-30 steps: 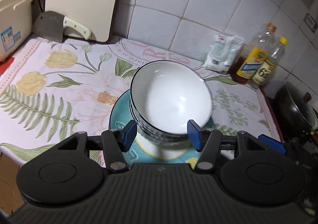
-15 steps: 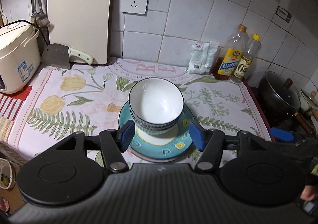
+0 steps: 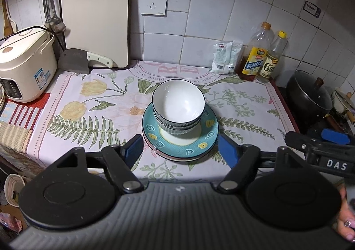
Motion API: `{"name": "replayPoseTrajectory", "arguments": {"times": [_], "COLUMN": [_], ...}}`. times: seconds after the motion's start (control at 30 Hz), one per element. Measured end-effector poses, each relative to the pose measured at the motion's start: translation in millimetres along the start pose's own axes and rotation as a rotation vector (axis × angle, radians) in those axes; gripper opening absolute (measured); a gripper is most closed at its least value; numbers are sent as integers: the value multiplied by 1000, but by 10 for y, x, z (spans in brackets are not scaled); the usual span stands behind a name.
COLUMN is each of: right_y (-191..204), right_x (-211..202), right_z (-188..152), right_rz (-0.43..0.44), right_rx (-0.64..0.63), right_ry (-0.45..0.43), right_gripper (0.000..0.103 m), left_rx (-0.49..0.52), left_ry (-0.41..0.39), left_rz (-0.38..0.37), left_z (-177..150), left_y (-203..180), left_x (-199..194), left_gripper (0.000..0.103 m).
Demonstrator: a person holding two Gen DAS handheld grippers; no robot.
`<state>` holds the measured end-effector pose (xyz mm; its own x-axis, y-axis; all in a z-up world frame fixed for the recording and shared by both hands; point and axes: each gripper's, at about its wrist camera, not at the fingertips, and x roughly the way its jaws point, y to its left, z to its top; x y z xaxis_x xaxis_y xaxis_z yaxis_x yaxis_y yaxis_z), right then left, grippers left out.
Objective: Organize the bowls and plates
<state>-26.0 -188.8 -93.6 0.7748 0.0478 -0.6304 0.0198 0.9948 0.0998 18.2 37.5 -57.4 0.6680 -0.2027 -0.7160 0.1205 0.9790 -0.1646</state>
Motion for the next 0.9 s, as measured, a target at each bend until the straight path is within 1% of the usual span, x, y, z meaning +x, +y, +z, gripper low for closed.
{"name": "replayPoseTrajectory", "arguments": {"times": [0.03, 0.07, 0.13, 0.2, 0.27, 0.33, 0.43, 0.63, 0.9], "right_y": [9, 19, 48, 72, 93, 112, 138, 151, 216], "right_x": [-44, -96, -177, -263, -356, -441, -552, -735, -835], "right_z": [-9, -23, -35, -51, -70, -93, -134, -195, -217], "right_rz": [0, -7, -25, -37, -45, -49, -61, -79, -76], "right_rx": [-1, -1, -11, -19, -22, -38, -60, -62, -77], "right_ry": [-1, -8, -17, -28, -41, -47, -58, -71, -48], "right_gripper": [103, 103, 103, 103, 103, 103, 103, 103, 103], "left_rx": [7, 16, 29, 38, 43, 45, 69, 113, 108], "left_ry": [-2, -3, -10, -21, -29, -34, -18, -30, 7], "left_rz": [2, 5, 16, 28, 35, 40, 40, 112, 151], "left_z": [-17, -32, -62, -86, -106, -119, -133, -198, -263], "left_y": [-9, -17, -33, -36, -34, -23, -46, -129, -143], "left_x": [-25, -54, -113, -177, -238, -301, -420, -640, -676], "left_gripper": [78, 83, 88, 89, 92, 93, 92, 93, 93]}}
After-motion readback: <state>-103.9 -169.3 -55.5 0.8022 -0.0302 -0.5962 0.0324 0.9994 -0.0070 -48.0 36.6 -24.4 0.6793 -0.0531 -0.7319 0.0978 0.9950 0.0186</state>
